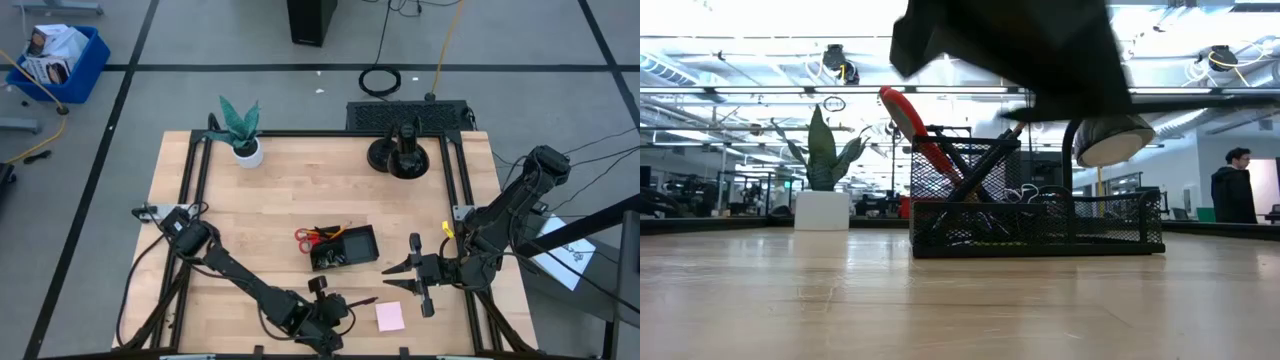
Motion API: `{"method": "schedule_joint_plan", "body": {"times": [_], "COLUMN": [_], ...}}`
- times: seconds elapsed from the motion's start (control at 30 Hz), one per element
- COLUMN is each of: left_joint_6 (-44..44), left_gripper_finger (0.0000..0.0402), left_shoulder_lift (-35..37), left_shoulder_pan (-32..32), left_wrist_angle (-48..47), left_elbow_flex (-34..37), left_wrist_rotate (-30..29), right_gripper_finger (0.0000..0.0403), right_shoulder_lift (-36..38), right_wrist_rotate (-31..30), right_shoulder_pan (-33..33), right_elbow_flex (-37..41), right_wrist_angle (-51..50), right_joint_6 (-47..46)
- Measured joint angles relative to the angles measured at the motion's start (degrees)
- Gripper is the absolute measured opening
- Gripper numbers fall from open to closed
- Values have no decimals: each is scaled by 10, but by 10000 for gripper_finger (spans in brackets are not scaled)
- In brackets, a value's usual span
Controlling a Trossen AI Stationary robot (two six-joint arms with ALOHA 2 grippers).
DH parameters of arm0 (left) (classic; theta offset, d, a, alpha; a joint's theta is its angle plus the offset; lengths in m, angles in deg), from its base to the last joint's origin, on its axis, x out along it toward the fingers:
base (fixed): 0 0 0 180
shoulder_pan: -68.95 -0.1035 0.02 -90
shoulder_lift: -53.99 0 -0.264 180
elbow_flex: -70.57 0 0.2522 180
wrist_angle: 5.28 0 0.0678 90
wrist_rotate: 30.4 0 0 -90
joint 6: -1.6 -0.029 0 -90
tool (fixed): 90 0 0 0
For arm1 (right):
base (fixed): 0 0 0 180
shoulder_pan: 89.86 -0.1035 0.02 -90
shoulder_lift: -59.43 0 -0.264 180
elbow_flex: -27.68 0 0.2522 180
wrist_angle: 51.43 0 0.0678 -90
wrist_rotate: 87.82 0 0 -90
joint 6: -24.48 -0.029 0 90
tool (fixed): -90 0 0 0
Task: Pick and place office supplies into organizer
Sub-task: Put the black pen into the black desk organizer
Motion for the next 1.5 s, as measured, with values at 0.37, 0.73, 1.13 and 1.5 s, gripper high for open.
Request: {"method": "schedule_joint_plan", "body": {"times": [0.37, 0.73, 1.13, 1.5], "left_joint_6": [1, 16, 64, 44], "left_gripper_finger": [30, 30, 30, 30], "left_shoulder_lift": [57, 101, 138, 192], "left_shoulder_pan": [23, 32, 47, 66], "left_wrist_angle": [-79, -148, -233, -256], "left_elbow_flex": [0, 0, 0, 0], "left_wrist_rotate": [-117, -187, -249, -327], "right_gripper_finger": [73, 73, 73, 73], "right_shoulder_lift": [0, 0, 0, 0], "right_wrist_rotate": [0, 0, -19, -33], "right_shoulder_pan": [0, 0, 0, 13], "right_elbow_flex": [0, 0, 0, 0], "right_wrist_angle": [15, 30, 31, 31], "right_joint_6": [6, 41, 83, 108]}}
